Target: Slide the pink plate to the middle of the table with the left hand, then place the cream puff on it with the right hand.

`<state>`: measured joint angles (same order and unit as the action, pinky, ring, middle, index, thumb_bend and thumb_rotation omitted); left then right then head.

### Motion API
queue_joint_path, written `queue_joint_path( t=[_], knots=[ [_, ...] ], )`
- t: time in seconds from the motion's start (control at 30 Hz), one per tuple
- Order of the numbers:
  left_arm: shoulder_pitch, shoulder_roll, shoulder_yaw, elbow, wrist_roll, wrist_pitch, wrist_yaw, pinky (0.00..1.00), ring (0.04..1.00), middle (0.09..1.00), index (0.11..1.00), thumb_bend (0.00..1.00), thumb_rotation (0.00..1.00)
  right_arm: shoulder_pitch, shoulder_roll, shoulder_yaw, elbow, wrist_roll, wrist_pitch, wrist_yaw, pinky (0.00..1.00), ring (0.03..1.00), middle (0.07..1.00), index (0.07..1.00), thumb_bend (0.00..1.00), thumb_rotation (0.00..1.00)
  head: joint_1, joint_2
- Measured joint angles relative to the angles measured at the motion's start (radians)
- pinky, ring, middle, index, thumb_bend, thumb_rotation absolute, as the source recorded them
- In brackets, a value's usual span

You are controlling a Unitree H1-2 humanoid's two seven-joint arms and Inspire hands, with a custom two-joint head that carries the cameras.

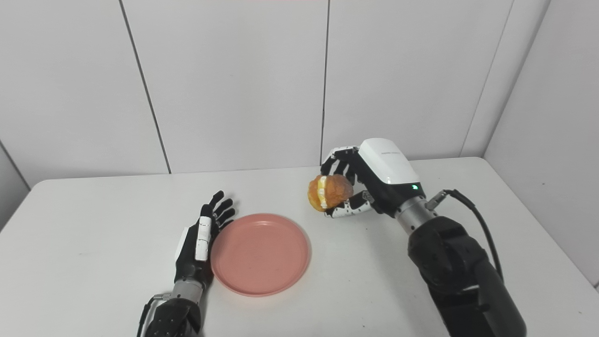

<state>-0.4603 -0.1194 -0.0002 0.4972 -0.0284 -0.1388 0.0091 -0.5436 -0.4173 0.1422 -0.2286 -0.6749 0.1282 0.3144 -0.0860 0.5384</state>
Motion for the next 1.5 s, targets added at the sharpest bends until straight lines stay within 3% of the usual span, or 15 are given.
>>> queue_joint_path(
  t=[0.53, 0.67, 0.87, 1.07, 1.27, 1.5],
  knots=[
    [0.016, -0.012, -0.006, -0.031, 0.013, 0.009, 0.021, 0.83, 0.858, 0.876, 0.881, 0.78, 0.98, -0.037, 0.096, 0.131, 0.13, -0.029, -0.007, 0.001, 0.33, 0.38, 0.437, 0.509, 0.53, 0.0, 0.029, 0.006],
    [0.018, -0.012, -0.008, -0.032, 0.013, 0.009, 0.021, 0.82, 0.85, 0.866, 0.877, 0.78, 0.97, -0.042, 0.126, 0.158, 0.171, -0.042, -0.006, -0.001, 0.38, 0.439, 0.469, 0.495, 0.53, 0.0, 0.025, 0.008],
    [0.018, -0.013, -0.01, -0.032, 0.013, 0.01, 0.02, 0.82, 0.854, 0.869, 0.881, 0.79, 0.97, -0.045, 0.179, 0.217, 0.216, -0.066, -0.004, 0.012, 0.31, 0.38, 0.443, 0.505, 0.53, 0.0, 0.022, 0.009],
    [0.018, -0.016, -0.01, -0.032, 0.013, 0.01, 0.02, 0.83, 0.852, 0.858, 0.871, 0.79, 0.96, -0.06, 0.187, 0.245, 0.282, -0.091, -0.006, 0.007, 0.22, 0.282, 0.395, 0.508, 0.52, 0.0, 0.023, 0.012],
    [0.018, -0.018, -0.011, -0.032, 0.013, 0.01, 0.02, 0.83, 0.862, 0.867, 0.874, 0.81, 0.96, -0.068, 0.192, 0.277, 0.339, -0.101, -0.007, -0.007, 0.26, 0.337, 0.413, 0.51, 0.52, 0.0, 0.025, 0.017],
    [0.018, -0.019, -0.013, -0.032, 0.013, 0.01, 0.02, 0.82, 0.858, 0.871, 0.874, 0.8, 0.97, -0.089, 0.193, 0.306, 0.361, -0.12, -0.008, -0.007, 0.21, 0.285, 0.396, 0.504, 0.52, 0.0, 0.02, 0.026]
  ],
)
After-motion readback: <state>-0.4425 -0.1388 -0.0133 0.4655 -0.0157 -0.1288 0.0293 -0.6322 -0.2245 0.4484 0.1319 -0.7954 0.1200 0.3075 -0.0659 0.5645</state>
